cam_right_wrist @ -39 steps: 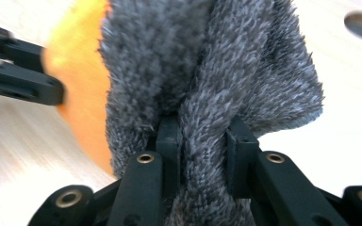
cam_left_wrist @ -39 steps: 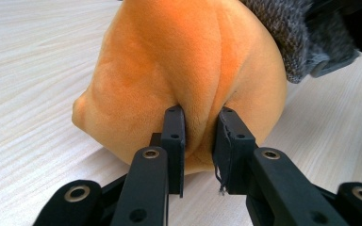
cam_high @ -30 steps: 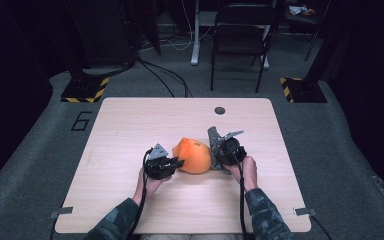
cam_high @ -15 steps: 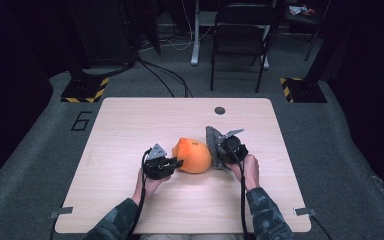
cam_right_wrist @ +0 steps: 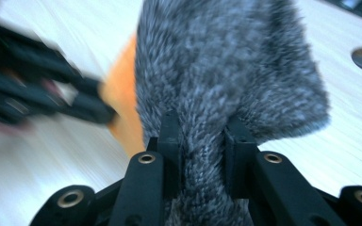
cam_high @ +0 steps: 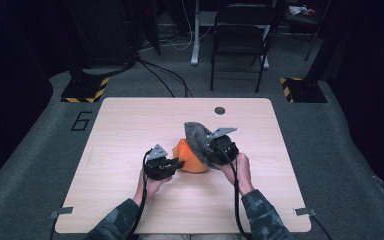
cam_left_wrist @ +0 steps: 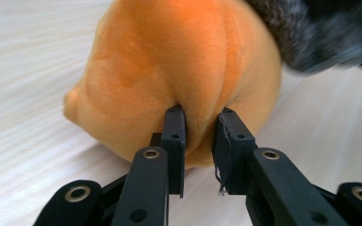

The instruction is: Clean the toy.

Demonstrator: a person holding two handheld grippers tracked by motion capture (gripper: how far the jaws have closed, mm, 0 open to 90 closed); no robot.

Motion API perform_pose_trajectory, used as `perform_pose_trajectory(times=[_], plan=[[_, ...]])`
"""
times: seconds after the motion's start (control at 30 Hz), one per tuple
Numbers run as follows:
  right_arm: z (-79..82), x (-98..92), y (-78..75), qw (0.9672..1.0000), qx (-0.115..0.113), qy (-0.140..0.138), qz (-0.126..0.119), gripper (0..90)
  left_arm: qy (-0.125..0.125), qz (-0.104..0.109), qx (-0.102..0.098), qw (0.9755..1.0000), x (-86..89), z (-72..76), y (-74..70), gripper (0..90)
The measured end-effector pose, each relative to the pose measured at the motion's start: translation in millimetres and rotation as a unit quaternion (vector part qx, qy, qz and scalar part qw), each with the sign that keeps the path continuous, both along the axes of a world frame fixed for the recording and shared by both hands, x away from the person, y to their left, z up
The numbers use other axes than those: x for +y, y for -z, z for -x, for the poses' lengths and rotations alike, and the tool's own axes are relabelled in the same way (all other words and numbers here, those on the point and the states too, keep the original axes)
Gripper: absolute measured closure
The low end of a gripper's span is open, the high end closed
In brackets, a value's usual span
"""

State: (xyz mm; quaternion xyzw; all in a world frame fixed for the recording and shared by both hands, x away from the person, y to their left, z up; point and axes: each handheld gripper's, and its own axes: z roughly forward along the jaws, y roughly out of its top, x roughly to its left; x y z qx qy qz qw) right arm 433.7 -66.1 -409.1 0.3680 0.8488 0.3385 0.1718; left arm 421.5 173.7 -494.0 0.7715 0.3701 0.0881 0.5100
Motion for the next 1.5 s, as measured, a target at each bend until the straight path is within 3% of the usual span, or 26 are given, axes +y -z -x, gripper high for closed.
perform_pose_trajectory(times=[0.07,0.13,0.2,0.3,0.4,0.53,0.6,0.77,0.9,0.97,1.03,1.2,1.37,1.43,1.5], plan=[[-1.0,3.1,6.6,0.9991,-0.025,0.003,0.035,72.3,0.002,-0.011,-0.009,0.9999,-2.4,1.2,-1.1,74.7],[-2.0,3.8,11.5,0.9990,-0.024,0.009,0.036,72.3,0.005,-0.030,-0.021,0.9993,-3.4,2.3,-3.4,72.1],[-3.9,2.6,13.9,0.9992,-0.020,0.011,0.032,72.4,0.003,-0.051,-0.035,0.9981,-4.2,2.8,-5.7,62.7],[-6.6,-0.2,16.9,0.9996,-0.017,0.010,0.022,72.3,0.011,-0.098,-0.062,0.9932,-9.3,3.1,-7.0,44.9],[-8.8,-3.7,18.4,0.9999,-0.010,0.007,0.011,72.3,0.009,-0.128,-0.084,0.9882,-18.1,5.3,-1.7,45.1],[-9.3,-4.9,18.6,0.9999,-0.006,0.012,0.004,72.2,0.003,-0.118,-0.089,0.9890,-18.2,5.6,0.1,66.7],[-11.2,-9.3,15.6,0.9996,-0.003,0.017,-0.022,72.3,0.001,-0.107,-0.079,0.9911,-16.2,5.4,-1.3,71.0],[-5.6,-10.0,4.3,0.9986,-0.018,0.014,-0.048,72.5,-0.003,-0.099,-0.068,0.9928,-16.2,6.6,-3.7,75.0],[7.1,2.7,-9.4,0.9956,-0.040,-0.016,-0.083,72.6,0.001,-0.094,-0.066,0.9934,-20.0,10.2,-4.5,74.9],[8.7,6.6,-9.8,0.9957,-0.039,-0.020,-0.082,72.6,0.002,-0.099,-0.070,0.9926,-19.8,9.8,-4.3,74.9],[8.3,14.2,-2.1,0.9975,-0.039,-0.026,-0.052,72.5,0.000,-0.099,-0.070,0.9926,-19.2,9.4,-3.5,74.8],[1.8,9.1,8.3,0.9990,-0.029,-0.015,-0.030,72.5,0.002,-0.098,-0.067,0.9929,-16.5,6.7,-0.1,74.8],[-4.0,0.5,13.4,0.9996,-0.022,0.002,-0.018,72.4,0.000,-0.091,-0.061,0.9940,-14.6,5.4,1.3,74.9],[-12.0,-9.8,19.7,0.9994,0.002,0.014,-0.031,72.3,0.003,-0.093,-0.062,0.9937,-12.8,4.2,1.7,74.9],[-14.0,-13.4,22.1,0.9993,0.010,0.024,-0.028,72.2,0.003,-0.092,-0.060,0.9939,-12.6,4.4,2.0,74.9]])
